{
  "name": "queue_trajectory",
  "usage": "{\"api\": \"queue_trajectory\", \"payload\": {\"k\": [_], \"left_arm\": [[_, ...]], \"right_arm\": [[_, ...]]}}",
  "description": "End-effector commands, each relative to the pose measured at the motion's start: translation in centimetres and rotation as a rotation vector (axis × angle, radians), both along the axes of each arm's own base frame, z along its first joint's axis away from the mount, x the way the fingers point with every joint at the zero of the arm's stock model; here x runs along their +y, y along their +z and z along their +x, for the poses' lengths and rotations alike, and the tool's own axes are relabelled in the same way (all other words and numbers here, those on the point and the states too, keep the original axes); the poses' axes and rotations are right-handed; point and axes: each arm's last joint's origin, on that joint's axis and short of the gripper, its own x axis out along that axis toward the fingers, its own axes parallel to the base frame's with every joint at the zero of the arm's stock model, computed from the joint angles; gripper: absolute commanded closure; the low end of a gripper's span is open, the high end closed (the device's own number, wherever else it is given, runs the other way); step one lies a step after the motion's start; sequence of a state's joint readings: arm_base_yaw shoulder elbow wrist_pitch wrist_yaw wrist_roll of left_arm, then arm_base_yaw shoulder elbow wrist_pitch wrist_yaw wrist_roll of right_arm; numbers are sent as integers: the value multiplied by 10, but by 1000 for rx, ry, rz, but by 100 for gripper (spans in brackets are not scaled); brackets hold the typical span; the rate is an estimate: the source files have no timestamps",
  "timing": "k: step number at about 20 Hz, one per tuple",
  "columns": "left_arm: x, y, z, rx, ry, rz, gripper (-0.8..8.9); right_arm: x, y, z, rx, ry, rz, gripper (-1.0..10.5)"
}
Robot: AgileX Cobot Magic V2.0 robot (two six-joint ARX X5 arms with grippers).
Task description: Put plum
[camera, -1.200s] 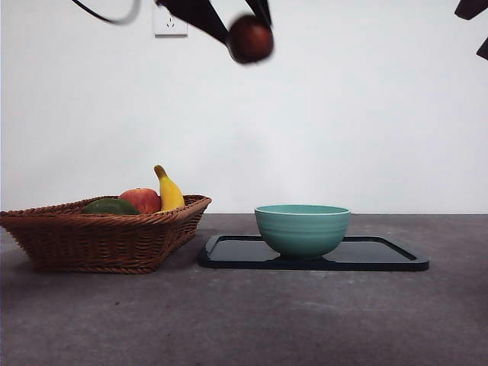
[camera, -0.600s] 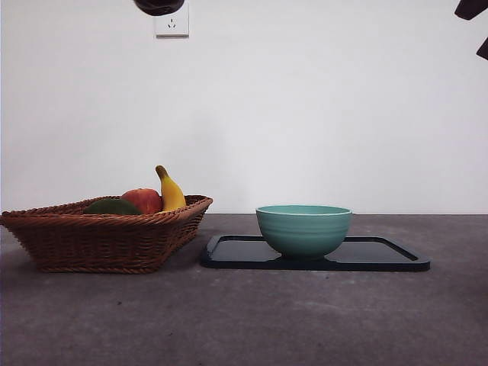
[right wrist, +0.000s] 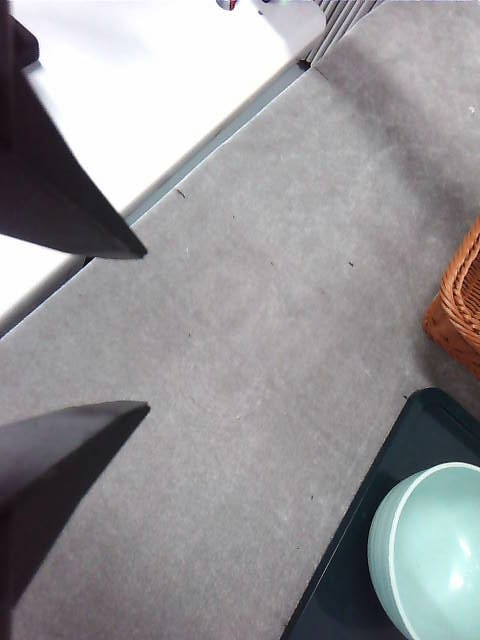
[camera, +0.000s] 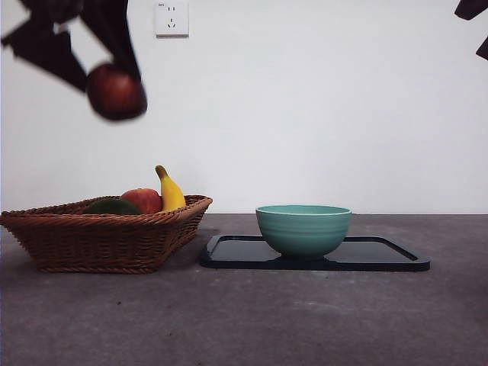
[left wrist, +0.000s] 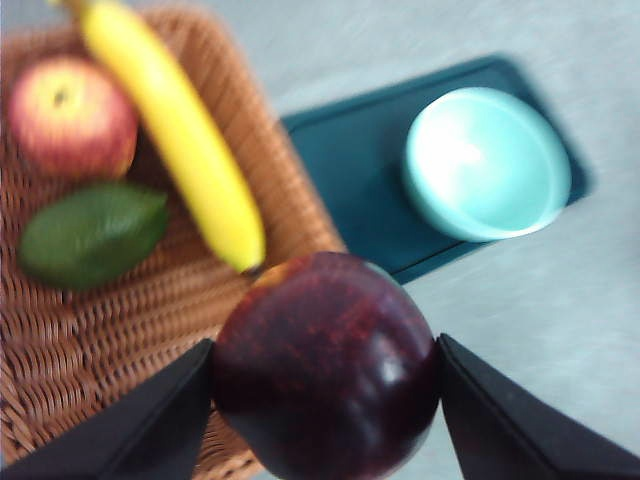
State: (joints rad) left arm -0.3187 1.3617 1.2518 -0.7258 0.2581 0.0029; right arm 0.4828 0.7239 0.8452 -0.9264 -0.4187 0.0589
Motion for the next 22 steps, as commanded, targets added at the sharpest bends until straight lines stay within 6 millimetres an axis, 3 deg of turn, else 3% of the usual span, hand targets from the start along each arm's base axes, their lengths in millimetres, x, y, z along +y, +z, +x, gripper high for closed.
{"api": "queue_trajectory", "payload": {"k": [1, 7, 12, 15, 20, 22], "left_arm": [[3, -24, 6, -33, 27, 19, 537], [12, -78, 12, -130, 117, 120, 537], [7, -114, 31, -85, 101, 148, 537], [5, -126, 39, -81, 100, 150, 537], [5, -128, 40, -76, 98, 157, 532], [6, -131, 39, -55, 96, 164, 458]], "right_arm": [[1, 2, 1, -13, 11, 3, 721], [2, 2, 1, -19, 11, 6, 721], [2, 3, 2, -24, 11, 9, 721], [2, 3, 2, -19, 7, 11, 721], [2, 3, 2, -19, 6, 12, 721], [2, 3, 2, -18, 6, 12, 721]]}}
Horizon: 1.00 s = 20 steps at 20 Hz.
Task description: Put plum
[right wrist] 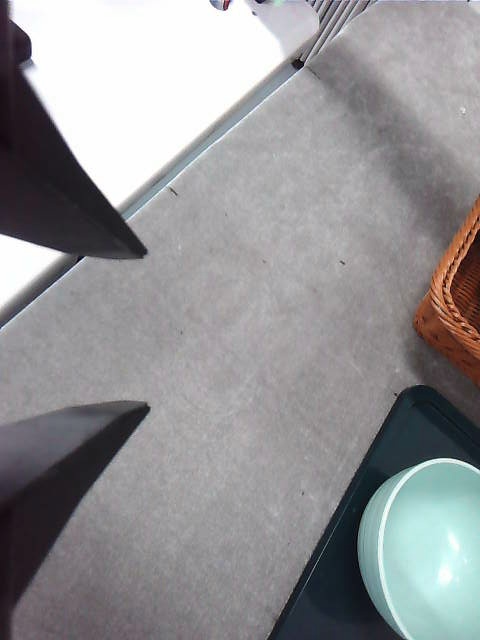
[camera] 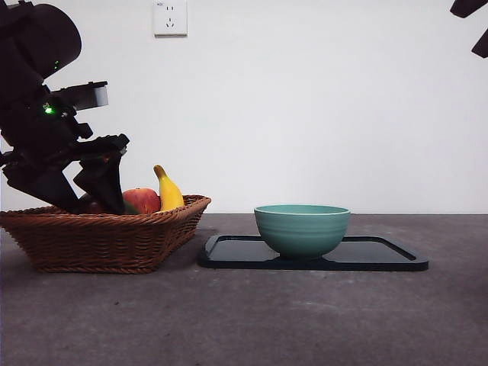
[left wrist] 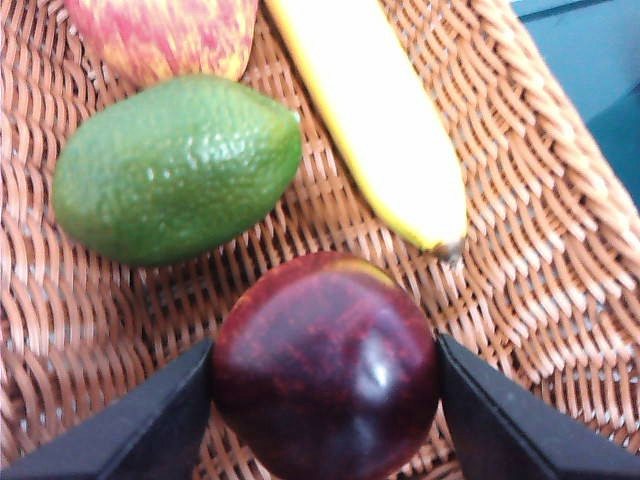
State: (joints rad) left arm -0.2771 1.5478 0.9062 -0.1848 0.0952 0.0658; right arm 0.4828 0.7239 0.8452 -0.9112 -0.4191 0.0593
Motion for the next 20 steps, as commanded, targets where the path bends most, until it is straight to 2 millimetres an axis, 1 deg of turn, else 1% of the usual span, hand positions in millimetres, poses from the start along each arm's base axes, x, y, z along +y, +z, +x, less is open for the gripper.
{"api": "queue_trajectory", "payload": {"k": [1, 4, 6, 9, 11, 13, 14, 17, 19, 20], "left_arm": [[-1, -5, 3, 19, -9, 16, 412], [-1, -5, 3, 19, -9, 16, 402], [-1, -1, 4, 8, -8, 12, 397], [-1, 20, 2, -61, -8, -7, 398], [2, 39, -6, -125, 1, -18, 398], [6, 62, -20, -190, -1, -39, 401], [8, 75, -30, -210, -17, -64, 409], [13, 110, -70, -237, -129, -228, 409], [17, 126, -95, -228, -234, -328, 409], [18, 130, -105, -218, -276, -359, 410]], "right_arm": [[1, 2, 1, -5, 6, 4, 721], [1, 2, 1, -5, 7, 5, 721], [1, 2, 1, -4, 6, 5, 721], [1, 2, 1, -4, 6, 5, 721], [1, 2, 1, -5, 6, 5, 721], [1, 2, 1, -12, 5, 8, 721], [2, 3, 2, -19, 5, 11, 721], [3, 6, 5, -64, 5, 35, 721], [4, 7, 5, -76, 3, 43, 721], [4, 8, 6, -80, 3, 46, 721]]}}
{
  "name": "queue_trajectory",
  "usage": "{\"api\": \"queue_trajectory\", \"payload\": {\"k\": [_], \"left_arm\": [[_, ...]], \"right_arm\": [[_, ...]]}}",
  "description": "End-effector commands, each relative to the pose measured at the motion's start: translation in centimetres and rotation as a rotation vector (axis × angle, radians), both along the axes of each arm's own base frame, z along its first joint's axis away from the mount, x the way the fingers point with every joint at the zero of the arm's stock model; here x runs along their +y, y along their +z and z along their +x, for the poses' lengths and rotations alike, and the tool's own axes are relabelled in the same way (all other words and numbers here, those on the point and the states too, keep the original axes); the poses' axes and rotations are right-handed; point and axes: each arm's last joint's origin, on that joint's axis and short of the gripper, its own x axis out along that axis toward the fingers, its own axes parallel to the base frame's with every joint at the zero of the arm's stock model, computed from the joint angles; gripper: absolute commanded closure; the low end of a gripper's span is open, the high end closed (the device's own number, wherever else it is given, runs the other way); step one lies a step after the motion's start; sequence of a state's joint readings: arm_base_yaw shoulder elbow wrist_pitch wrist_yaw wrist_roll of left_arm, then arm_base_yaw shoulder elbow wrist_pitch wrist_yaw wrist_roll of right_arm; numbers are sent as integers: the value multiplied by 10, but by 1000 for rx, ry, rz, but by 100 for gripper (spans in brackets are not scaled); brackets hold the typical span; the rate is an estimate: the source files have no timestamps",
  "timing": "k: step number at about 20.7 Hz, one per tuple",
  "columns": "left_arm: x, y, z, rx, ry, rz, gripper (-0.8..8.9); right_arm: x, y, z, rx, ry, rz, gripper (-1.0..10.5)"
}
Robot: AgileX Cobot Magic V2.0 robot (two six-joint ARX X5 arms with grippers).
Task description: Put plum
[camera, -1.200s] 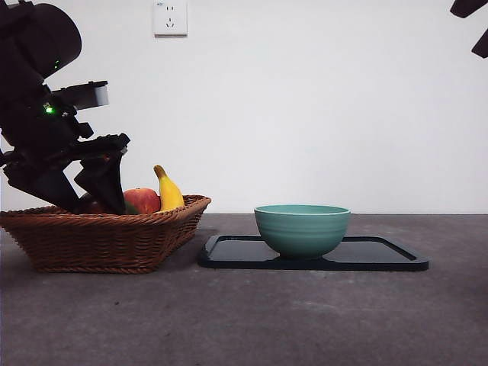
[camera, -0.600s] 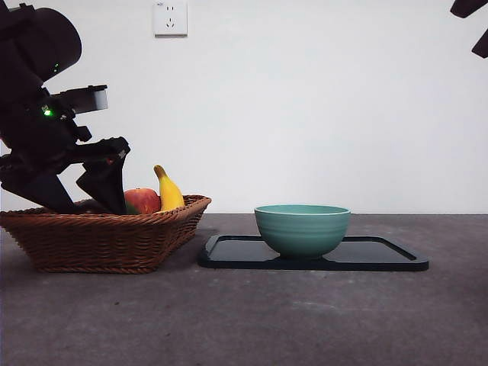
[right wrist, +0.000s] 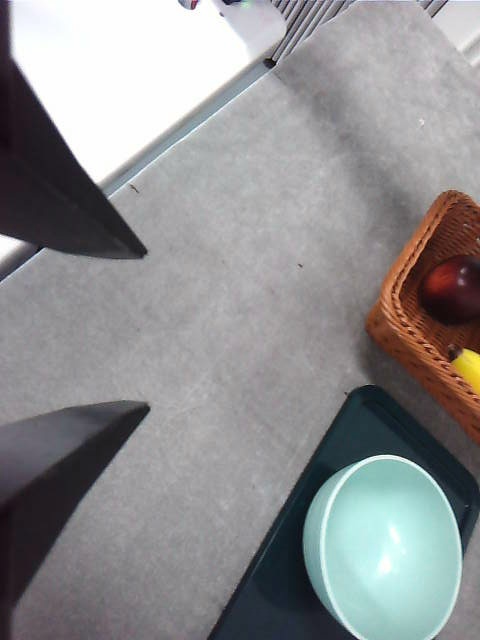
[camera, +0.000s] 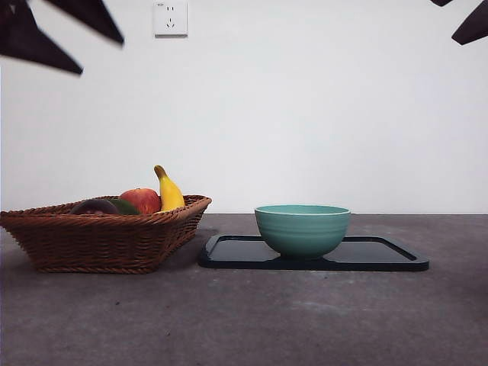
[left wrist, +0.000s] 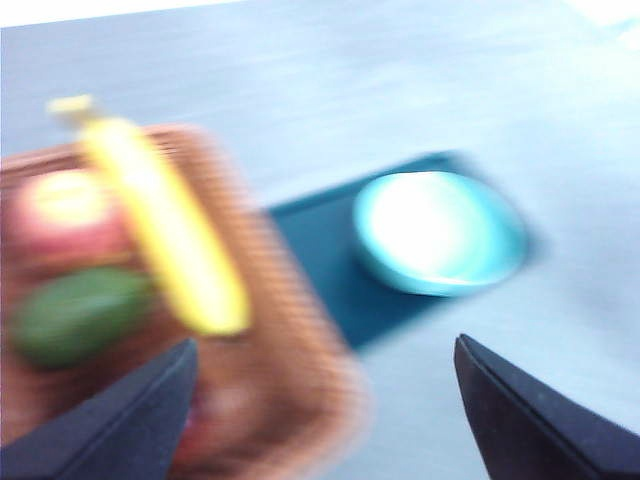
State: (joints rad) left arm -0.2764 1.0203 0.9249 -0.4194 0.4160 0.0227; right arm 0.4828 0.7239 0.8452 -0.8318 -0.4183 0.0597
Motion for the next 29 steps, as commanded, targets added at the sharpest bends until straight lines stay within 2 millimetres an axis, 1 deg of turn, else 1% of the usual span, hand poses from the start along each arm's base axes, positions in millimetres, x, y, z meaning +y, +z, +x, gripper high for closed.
{"api": "queue_trajectory", "payload": {"k": [1, 3, 5, 7, 10, 13, 26, 29], "left_arm": [[1, 13, -20, 12, -105, -71, 410], [4, 17, -38, 53, -179, -104, 411], [8, 16, -53, 104, -223, -108, 411], [10, 10, -63, 162, -244, -72, 412], [12, 4, -70, 226, -262, -32, 412], [13, 1, -73, 253, -276, -9, 412], [13, 1, -73, 253, -276, -9, 412], [13, 1, -73, 254, -276, -10, 412]], "right_arm": [[2, 3, 2, -15, 3, 12, 721], [2, 3, 2, -17, 2, 15, 721], [2, 3, 2, -15, 1, 16, 721], [2, 3, 2, -13, -1, 17, 721], [2, 3, 2, -9, -4, 19, 721], [2, 3, 2, -6, -5, 20, 721], [2, 3, 2, 8, -19, 30, 721], [2, 4, 4, 15, -65, 47, 721]]}}
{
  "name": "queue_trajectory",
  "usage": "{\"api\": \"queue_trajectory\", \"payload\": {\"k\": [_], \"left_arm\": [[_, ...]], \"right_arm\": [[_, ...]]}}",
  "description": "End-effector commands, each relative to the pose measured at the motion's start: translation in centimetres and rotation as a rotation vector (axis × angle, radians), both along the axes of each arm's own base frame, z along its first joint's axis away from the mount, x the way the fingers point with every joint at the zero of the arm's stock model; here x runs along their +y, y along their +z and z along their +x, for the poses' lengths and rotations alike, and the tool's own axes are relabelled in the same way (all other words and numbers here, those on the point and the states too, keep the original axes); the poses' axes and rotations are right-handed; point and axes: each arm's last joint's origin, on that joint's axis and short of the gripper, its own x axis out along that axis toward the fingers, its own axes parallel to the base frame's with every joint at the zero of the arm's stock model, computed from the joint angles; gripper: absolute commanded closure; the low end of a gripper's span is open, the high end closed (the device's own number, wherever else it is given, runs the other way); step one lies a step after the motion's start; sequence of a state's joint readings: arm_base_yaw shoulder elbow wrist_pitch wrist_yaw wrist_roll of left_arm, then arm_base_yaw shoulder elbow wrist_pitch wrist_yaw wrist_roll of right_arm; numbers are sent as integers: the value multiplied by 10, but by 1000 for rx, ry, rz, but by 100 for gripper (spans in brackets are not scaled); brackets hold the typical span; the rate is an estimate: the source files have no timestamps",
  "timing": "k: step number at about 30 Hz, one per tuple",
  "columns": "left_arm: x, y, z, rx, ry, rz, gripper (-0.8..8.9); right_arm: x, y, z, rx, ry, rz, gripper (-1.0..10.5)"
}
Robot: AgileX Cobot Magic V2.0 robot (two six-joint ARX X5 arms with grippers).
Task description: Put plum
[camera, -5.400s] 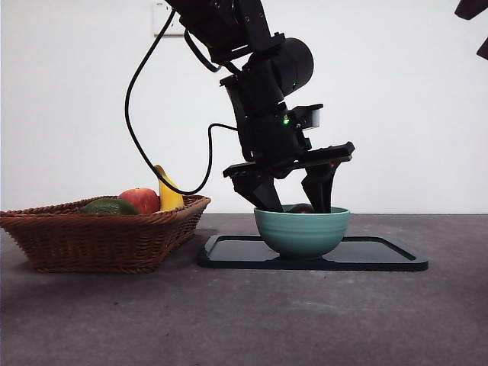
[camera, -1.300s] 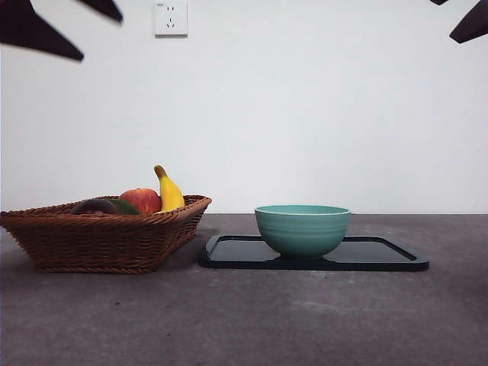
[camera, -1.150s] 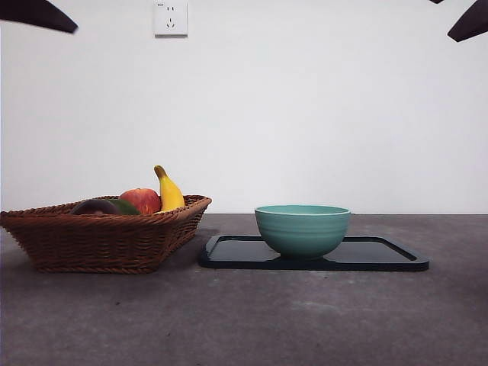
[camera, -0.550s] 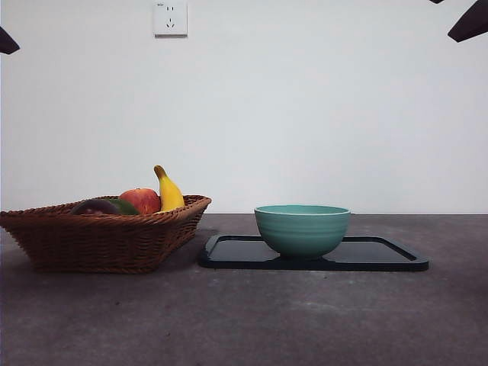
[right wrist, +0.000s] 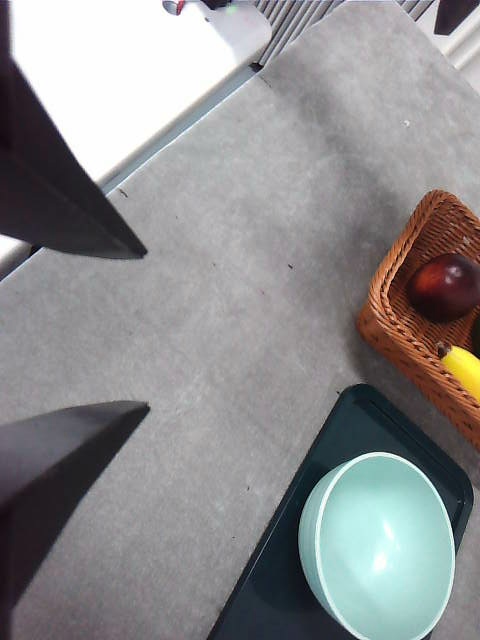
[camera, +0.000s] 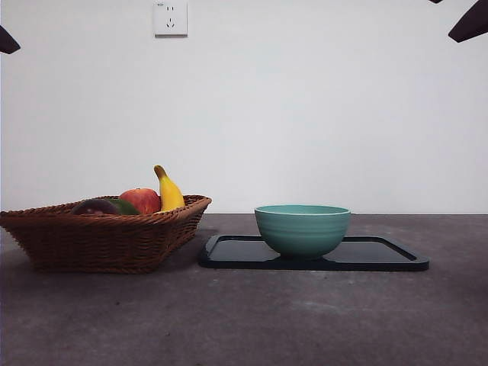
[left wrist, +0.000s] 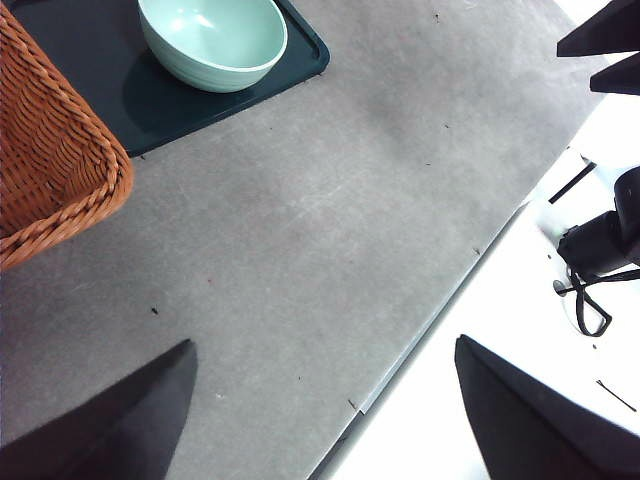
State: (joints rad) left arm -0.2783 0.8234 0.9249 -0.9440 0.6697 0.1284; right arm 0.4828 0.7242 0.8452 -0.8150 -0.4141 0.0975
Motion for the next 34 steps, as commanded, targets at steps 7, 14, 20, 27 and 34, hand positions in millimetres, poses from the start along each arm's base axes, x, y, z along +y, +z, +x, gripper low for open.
{"api": "queue_trajectory", "payload": {"k": [7, 14, 20, 27, 34], "left_arm": [[-1, 5, 1, -30, -18, -5, 412], [-1, 5, 1, -30, -18, -5, 412], [-1, 5, 1, -26, -18, -4, 412], [-1, 5, 1, -25, -18, -4, 412], [-1, 5, 1, -25, -18, -4, 412]], "right_arm": [[5, 15, 21, -7, -215, 69, 721], [11, 28, 72, 24, -302, -1, 662], [16, 26, 130, 72, -337, -70, 662], [22, 3, 189, 159, -353, -133, 662], [32, -32, 223, 230, -334, -181, 662]]}}
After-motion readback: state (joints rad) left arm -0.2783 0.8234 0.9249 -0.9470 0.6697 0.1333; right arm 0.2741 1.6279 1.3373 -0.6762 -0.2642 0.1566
